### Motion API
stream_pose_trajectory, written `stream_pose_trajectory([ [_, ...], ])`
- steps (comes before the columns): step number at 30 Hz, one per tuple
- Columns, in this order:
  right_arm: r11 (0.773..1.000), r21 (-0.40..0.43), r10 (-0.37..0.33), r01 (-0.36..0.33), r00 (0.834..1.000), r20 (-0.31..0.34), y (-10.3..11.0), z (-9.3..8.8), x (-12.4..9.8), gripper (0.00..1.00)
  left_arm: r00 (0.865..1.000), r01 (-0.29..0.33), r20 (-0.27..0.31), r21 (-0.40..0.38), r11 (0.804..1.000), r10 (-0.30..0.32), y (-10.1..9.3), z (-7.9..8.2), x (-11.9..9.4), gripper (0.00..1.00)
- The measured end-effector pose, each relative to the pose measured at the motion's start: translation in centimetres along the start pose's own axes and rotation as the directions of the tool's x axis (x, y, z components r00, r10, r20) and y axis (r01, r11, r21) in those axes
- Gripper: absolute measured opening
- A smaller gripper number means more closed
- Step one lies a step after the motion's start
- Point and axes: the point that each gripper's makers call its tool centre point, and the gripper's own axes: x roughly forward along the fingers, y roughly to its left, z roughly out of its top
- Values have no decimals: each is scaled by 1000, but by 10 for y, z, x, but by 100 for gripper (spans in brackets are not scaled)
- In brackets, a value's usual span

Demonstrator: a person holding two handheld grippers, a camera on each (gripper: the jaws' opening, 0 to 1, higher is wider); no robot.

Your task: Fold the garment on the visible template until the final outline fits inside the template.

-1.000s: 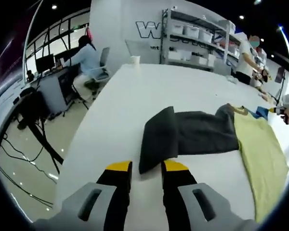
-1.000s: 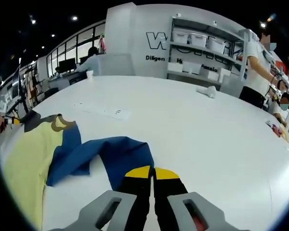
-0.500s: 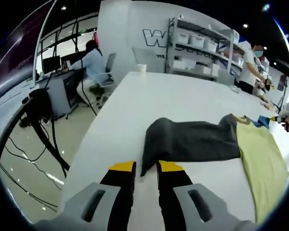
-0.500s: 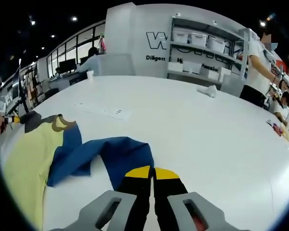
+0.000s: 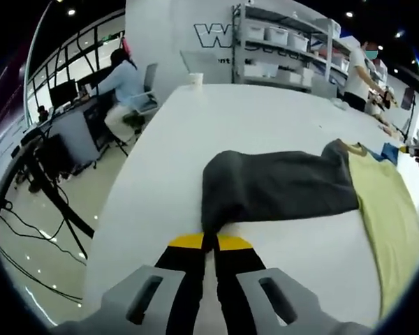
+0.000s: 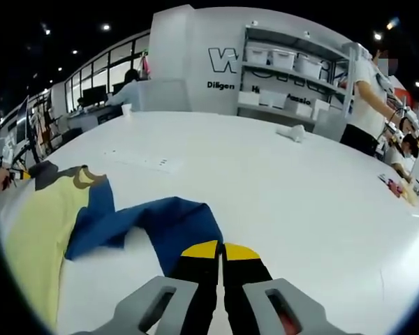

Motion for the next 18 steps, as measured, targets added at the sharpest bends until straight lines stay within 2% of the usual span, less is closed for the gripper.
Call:
stream_pose_trajectory([
  [8, 1000, -7, -14, 14, 1000, 27, -14, -7, -32, 0, 1000, 1, 1, 8, 1000, -1, 0, 2, -3, 4],
  [18, 1000, -22, -11, 13, 998, 66, -14, -27, -71, 0, 1000, 9, 16, 21, 1000, -10, -7, 9, -8, 4],
])
